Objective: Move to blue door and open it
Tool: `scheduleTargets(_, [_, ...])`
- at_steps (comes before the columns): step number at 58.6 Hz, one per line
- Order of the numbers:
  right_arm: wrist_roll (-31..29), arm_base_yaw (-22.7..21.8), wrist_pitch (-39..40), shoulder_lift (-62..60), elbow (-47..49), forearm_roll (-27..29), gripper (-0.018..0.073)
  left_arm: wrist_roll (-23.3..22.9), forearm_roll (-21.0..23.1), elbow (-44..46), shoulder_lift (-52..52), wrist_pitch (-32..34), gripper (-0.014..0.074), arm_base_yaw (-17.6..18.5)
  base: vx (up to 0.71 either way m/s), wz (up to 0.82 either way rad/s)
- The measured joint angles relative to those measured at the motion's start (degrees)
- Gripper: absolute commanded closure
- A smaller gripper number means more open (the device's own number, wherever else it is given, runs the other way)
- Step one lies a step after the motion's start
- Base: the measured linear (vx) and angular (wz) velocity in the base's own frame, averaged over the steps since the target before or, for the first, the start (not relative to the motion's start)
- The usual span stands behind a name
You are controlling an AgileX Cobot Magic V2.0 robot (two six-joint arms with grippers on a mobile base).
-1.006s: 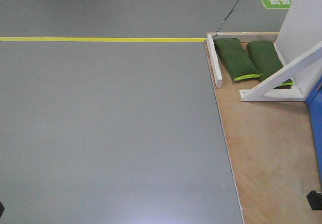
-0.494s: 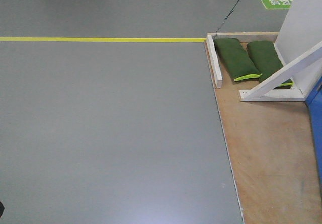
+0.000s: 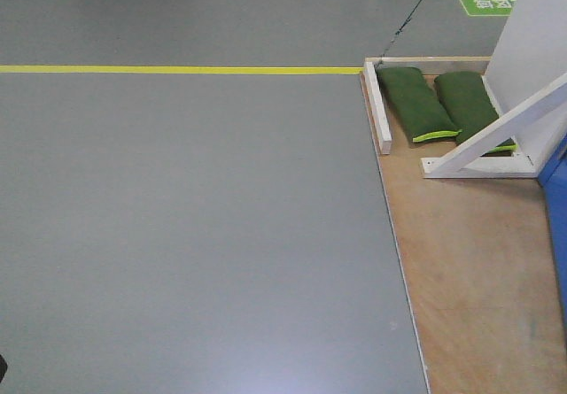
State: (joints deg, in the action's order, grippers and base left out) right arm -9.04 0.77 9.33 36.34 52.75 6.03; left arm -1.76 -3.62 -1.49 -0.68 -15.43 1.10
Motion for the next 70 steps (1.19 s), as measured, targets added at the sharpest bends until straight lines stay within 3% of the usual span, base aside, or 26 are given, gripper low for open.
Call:
scheduleTargets(9, [0.0,-0.5,1.7,0.3,0.2,0.0,0.0547,0.0,0.0,0.0,0.0,0.0,0.0524,0.0,0.00,0.00])
scheduleTargets(17, [0.0,-6.9,2.0,2.9,3.0,0.0,0.0547,0.0,0.0,0.0,0.0,0.0,0.0524,0.0,0.00,0.00])
scheduleTargets(32, [0.0,-31.3,2.9,9.5,13.2,2.1,0.0547,0.0,0.0,0.0,0.0,0.0,0.0524,0.0,0.00,0.00])
scheduleTargets(53, [0.0,-67.2,5.2,21.1,23.7,19.5,0.0547,0.0,0.0,0.0,0.0,0.0,0.0524,0.0,0.00,0.00])
scheduleTargets(62, [0.0,-79.5,7.2,26.9,23.9,25.2,0.0547,0.0,0.0,0.0,0.0,0.0,0.0524,0.0,0.00,0.00])
scheduleTargets(70, [0.0,-87.6,10.4,32.5,23.9,27.9,0.0547,0.0,0.0,0.0,0.0,0.0,0.0524,0.0,0.00,0.00])
